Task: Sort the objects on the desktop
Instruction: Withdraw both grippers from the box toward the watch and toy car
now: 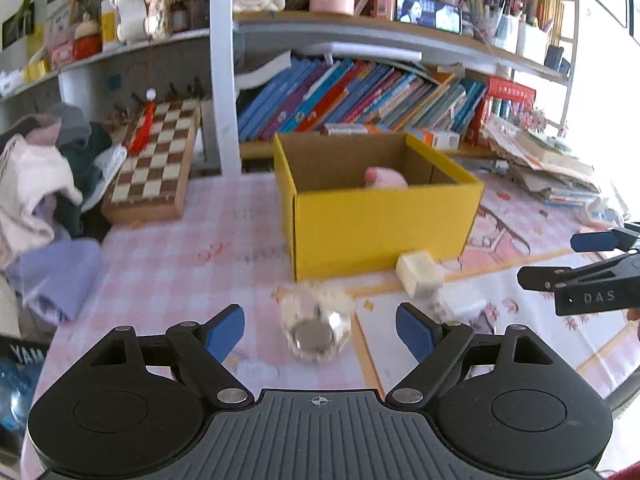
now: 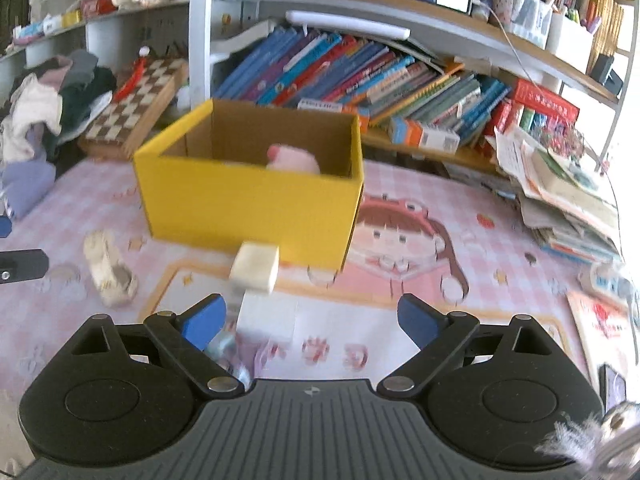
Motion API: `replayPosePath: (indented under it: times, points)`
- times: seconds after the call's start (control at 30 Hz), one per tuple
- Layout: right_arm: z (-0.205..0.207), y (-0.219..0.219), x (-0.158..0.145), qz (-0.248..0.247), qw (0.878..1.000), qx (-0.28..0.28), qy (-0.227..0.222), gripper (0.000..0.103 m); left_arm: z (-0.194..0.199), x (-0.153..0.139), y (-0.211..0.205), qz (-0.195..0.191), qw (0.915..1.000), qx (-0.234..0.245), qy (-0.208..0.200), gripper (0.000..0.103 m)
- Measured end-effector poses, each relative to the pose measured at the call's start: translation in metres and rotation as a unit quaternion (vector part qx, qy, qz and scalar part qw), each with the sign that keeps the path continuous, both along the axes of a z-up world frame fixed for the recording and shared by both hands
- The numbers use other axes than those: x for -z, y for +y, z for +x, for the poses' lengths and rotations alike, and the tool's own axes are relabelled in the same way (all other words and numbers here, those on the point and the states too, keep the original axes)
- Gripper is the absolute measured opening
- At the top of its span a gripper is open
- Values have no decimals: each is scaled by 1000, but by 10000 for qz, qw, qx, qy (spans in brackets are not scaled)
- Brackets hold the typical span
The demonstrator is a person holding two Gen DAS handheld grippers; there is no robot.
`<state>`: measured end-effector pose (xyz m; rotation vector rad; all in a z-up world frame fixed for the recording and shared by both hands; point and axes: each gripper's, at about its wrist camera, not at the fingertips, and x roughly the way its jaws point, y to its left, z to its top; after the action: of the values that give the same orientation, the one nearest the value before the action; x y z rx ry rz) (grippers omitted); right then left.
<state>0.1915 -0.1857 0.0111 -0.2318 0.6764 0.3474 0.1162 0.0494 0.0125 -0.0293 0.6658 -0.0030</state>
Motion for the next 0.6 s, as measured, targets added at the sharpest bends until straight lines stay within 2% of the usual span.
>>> replayPosePath:
  times: [0.13, 0.23, 0.33, 0.43, 0.6]
  points:
    - [-16, 2, 14, -102, 9998, 35, 151, 95, -9, 10, -4, -29, 9999, -58, 144, 85]
    - [-27, 5, 27, -87, 9990, 60, 438, 95, -16, 17, -9, -21, 9997, -108, 214, 85]
    - [-39, 13, 37, -86, 9974, -98, 713, 95, -18, 25, -18, 40, 9991, 62, 420, 85]
    - [-50, 24, 38, -368, 9968, -355, 609, 95, -20, 28, -26, 107, 9983, 196, 535, 85]
    - [-52, 26, 37, -424, 9965, -414, 582, 95, -25, 30, -39, 273, 9975, 284, 586, 85]
